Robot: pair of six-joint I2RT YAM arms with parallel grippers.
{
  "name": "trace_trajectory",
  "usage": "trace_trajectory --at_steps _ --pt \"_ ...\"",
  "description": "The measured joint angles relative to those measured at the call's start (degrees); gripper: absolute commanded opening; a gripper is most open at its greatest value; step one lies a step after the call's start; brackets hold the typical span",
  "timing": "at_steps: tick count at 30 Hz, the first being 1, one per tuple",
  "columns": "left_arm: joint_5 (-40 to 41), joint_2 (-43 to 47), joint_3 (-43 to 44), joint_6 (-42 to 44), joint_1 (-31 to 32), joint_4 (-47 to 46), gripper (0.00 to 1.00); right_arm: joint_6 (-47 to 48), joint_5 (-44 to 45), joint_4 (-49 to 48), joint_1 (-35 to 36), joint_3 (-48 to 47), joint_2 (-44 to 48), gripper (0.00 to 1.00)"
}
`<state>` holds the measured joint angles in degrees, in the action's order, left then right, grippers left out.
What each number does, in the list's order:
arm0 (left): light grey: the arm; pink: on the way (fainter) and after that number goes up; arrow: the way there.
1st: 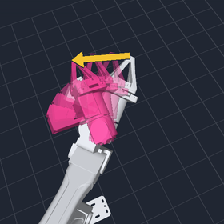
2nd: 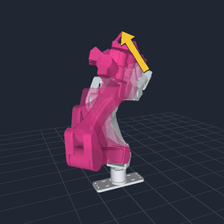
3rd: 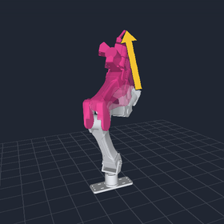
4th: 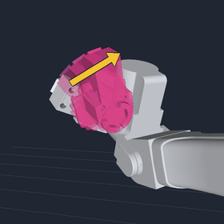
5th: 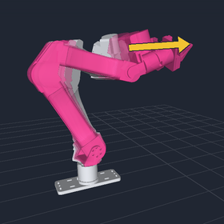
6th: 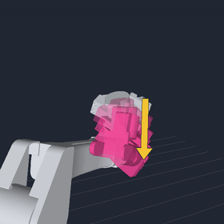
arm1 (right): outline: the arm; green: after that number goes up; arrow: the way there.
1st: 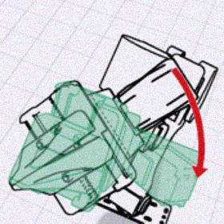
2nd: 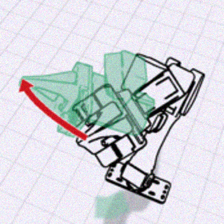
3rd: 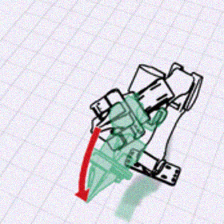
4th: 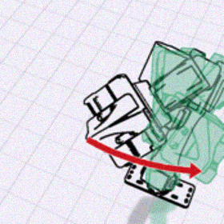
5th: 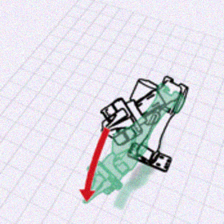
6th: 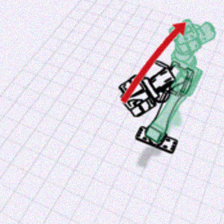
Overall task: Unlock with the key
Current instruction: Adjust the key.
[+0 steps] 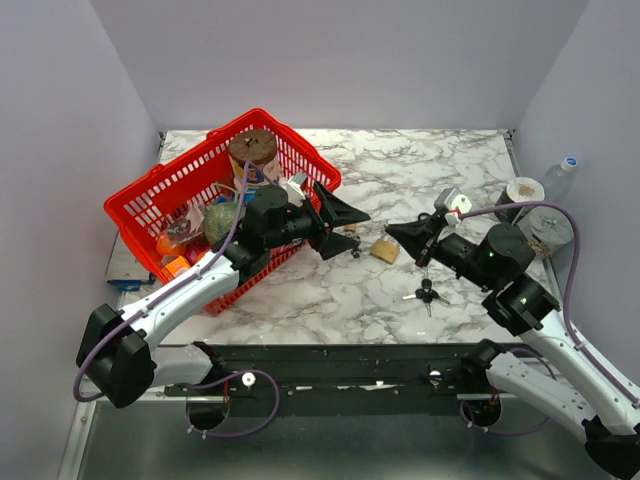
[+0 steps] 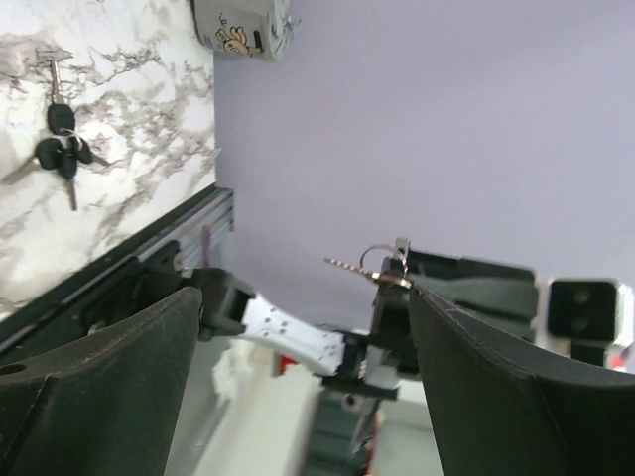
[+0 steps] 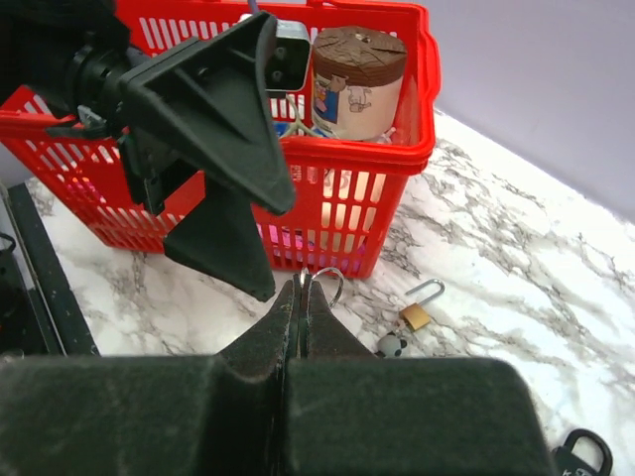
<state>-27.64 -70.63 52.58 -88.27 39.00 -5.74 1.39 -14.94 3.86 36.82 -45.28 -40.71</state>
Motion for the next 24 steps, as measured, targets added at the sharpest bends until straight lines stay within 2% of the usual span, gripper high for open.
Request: trace_trajectory --at_steps 7,13,19,20,21,24 --pt "3.4 0.0 -0.8 -12.3 0.9 -0.4 0.91 4.0 -3.5 -3.2 0.3 3.8 1.8 0.01" --pt "4.0 -2.1 1.1 -16.9 1.8 -0.1 0.87 6.3 -6.3 -5.9 0.6 5.3 3.0 0.01" --pt "5.1 -4.0 2.7 -19.1 3.1 -0.2 0.73 9.1 -8.5 -10.2 1.2 8.5 4.4 0.01" --pt "5.2 -4.0 2.7 -19.3 3.2 -0.3 0.64 9.6 -8.7 -10.5 1.4 8.7 4.5 0.01" --pt "5.4 -4.1 2.8 -19.6 3.4 -0.3 0.59 10.2 -9.0 -10.9 1.5 8.9 4.6 0.01" --pt "6.0 -4.2 2.9 -20.1 3.7 -0.6 0.55 11.8 -9.8 -12.0 2.2 9.4 4.7 0.01"
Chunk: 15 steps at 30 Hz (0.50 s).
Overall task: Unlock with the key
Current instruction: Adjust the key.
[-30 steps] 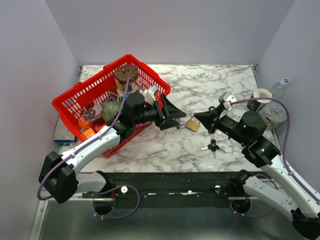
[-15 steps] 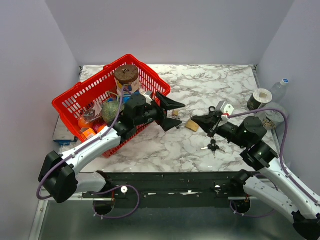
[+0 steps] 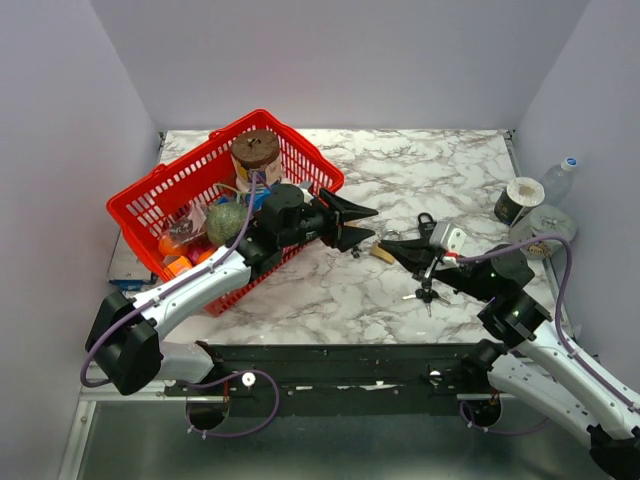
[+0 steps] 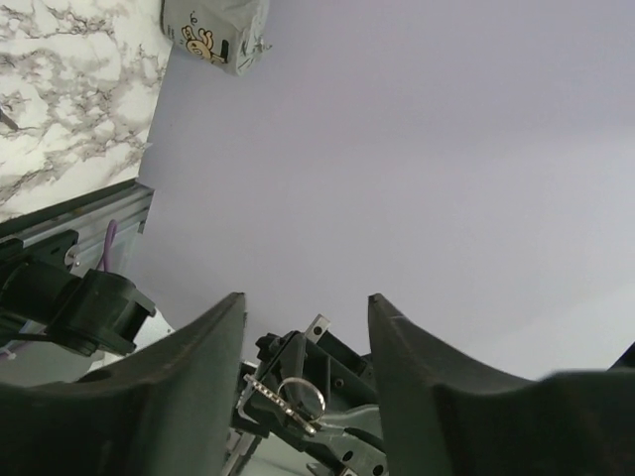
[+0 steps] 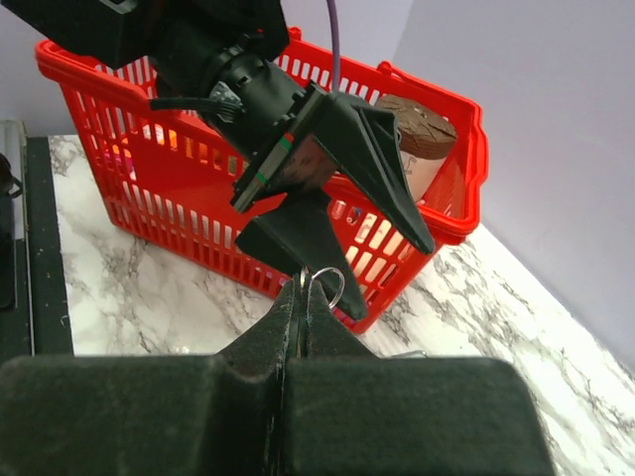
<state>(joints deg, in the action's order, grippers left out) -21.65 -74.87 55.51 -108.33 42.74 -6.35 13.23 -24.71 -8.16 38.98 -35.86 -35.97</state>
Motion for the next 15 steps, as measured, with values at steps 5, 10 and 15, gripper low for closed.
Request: trace_trajectory --at_steps 5,10,15 --pt "0.9 -0.2 0.1 -0.4 0.9 -0.2 0.54 3.0 0.0 -1.5 1.5 1.8 1.4 0.01" --pt "1.4 -0.2 0.2 -0.6 1.8 0.0 0.59 5.9 0.0 -3.1 2.4 3.8 2.8 0.01" --pt "1.4 -0.1 0.4 -0.3 2.6 0.9 0.63 7.5 0.7 -4.0 2.7 4.2 4.3 0.01"
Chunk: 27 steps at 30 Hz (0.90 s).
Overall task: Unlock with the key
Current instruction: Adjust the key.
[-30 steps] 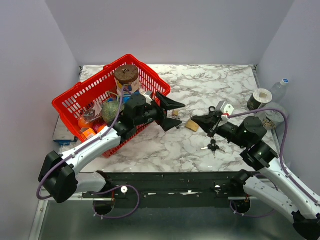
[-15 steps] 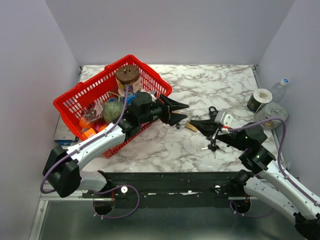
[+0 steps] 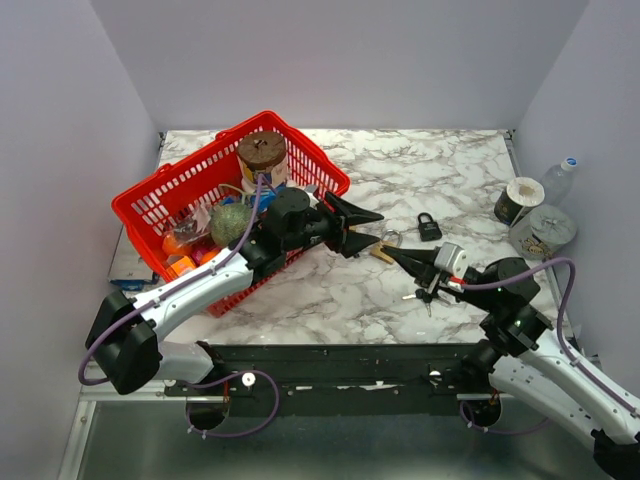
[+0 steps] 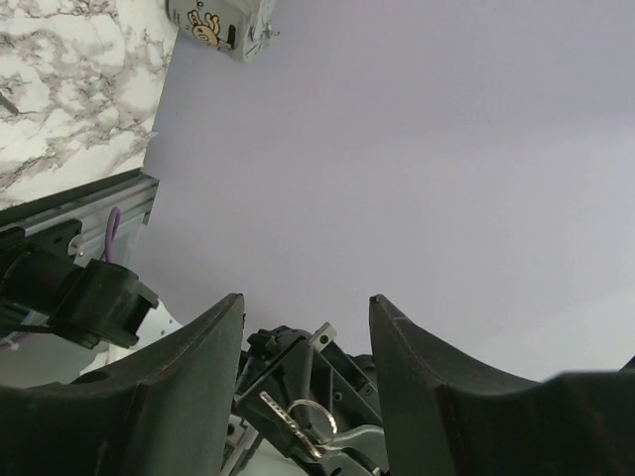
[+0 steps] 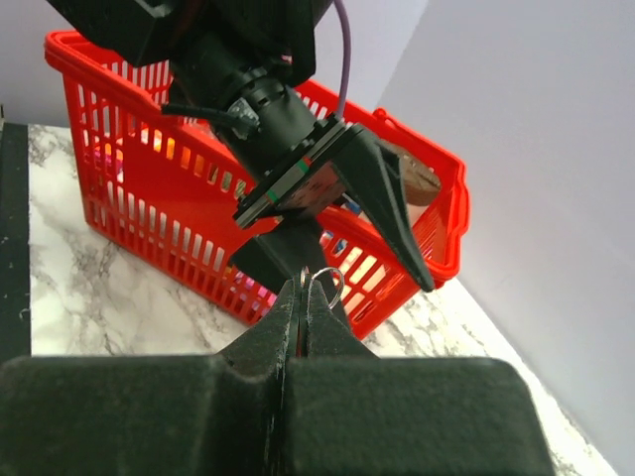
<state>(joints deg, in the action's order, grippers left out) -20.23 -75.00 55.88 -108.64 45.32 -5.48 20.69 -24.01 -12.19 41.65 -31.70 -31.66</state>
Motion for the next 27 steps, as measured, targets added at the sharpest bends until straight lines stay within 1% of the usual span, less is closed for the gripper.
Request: trace_trajectory --at_steps 4,10,11,16,17,18,22,23,25,26,27 --pt "0.0 0.2 0.0 0.3 0.3 0.4 0.62 0.7 0.2 -0.8 0.0 0.0 0.8 0.01" --pt "-0.1 0.3 0.0 1.2 0.6 1.1 0.53 2.0 0.6 -1.8 0.3 0.0 -0.7 0.01" --pt "-0.1 0.3 0.0 1.3 0.6 1.2 0.47 2.3 0.7 -2.0 0.4 0.0 -1.2 0.01" --pt "-0.2 0.4 0.0 1.6 0.6 1.4 0.42 3.9 1.1 -2.8 0.8 0.0 -3.7 0.01" --pt "-0.2 0.4 0.0 1.6 0.7 1.4 0.36 4.4 1.2 -3.0 0.9 0.0 -4.2 0.01" --pt "-0.3 0.4 0.0 1.5 0.7 1.4 0.32 4.7 1.4 -3.1 1.0 0.0 -4.6 0.01" --pt "-0.5 0.4 0.0 2.0 0.7 1.7 0.23 6.0 2.1 -4.3 1.5 0.0 -5.7 0.04" --pt "-0.5 0.4 0.0 2.0 0.7 1.7 0.15 6.4 2.3 -4.6 1.6 0.0 -5.7 0.05" --pt "-0.5 0.4 0.0 2.1 0.7 1.7 0.10 6.6 2.4 -4.7 1.9 0.0 -5.7 0.05" --pt "-0.5 0.4 0.0 2.1 0.7 1.8 0.04 6.8 2.6 -4.9 2.0 0.0 -5.6 0.07" --pt "-0.6 0.5 0.0 2.0 0.7 1.8 0.02 7.0 2.7 -4.7 2.2 0.0 -5.5 0.07"
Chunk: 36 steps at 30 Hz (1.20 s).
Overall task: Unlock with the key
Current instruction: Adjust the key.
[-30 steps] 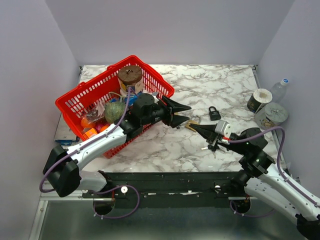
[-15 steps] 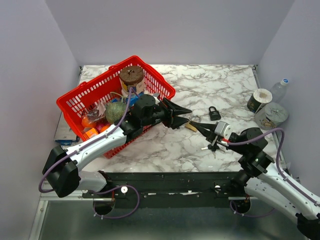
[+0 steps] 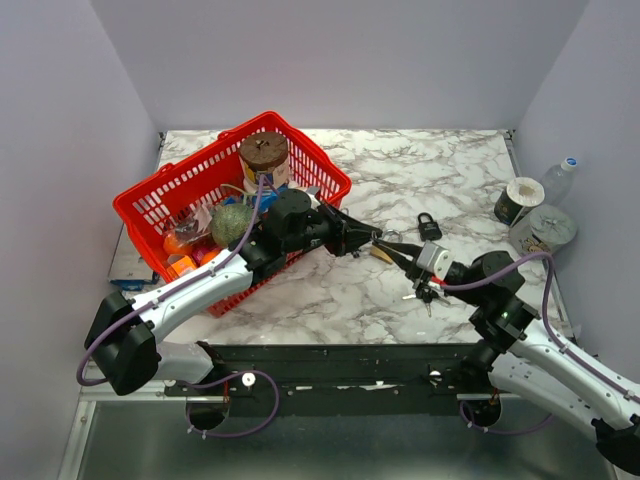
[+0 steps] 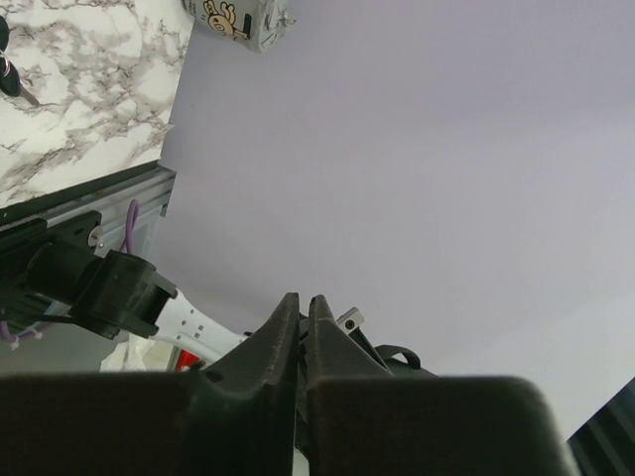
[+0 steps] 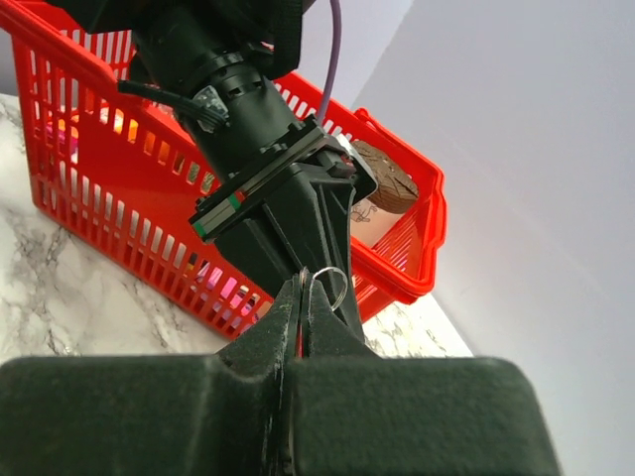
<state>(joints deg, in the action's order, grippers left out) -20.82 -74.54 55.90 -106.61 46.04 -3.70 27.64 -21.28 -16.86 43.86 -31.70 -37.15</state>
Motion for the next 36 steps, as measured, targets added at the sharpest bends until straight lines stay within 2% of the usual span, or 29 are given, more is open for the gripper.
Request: trace_trajectory --at_steps 4,5,10,14,17,26,32,36 --pt "0.0 0.1 0.0 -0.5 0.0 -0.1 0.00 0.7 0.3 0.8 0.6 0.0 0.2 0.11" --pt "0.0 0.1 0.0 -0.5 0.0 -0.1 0.00 0.8 0.4 1.0 0.7 0.0 0.2 0.15" --pt "0.0 0.1 0.0 -0.4 0.0 -0.1 0.00 0.8 1.1 2.5 1.4 0.0 0.9 0.21" --pt "0.5 0.1 0.0 -0.3 0.1 -0.3 0.00 -0.6 1.7 3.5 1.6 0.0 1.6 0.39" --pt "0.8 0.1 0.0 0.4 0.0 -0.3 0.00 -3.5 3.0 3.9 1.6 0.0 1.9 0.46" --pt "-0.3 -1.7 4.7 11.6 -1.6 0.2 0.00 -18.6 10.6 7.9 1.6 -1.0 0.0 0.62" --pt "0.7 -2.1 8.4 21.7 -2.4 1.3 0.00 -26.8 11.4 10.1 1.4 -1.0 2.1 0.68" --pt "2.0 -2.0 10.2 32.7 -2.5 3.9 0.00 -32.2 11.1 12.0 0.0 -1.2 4.9 0.68"
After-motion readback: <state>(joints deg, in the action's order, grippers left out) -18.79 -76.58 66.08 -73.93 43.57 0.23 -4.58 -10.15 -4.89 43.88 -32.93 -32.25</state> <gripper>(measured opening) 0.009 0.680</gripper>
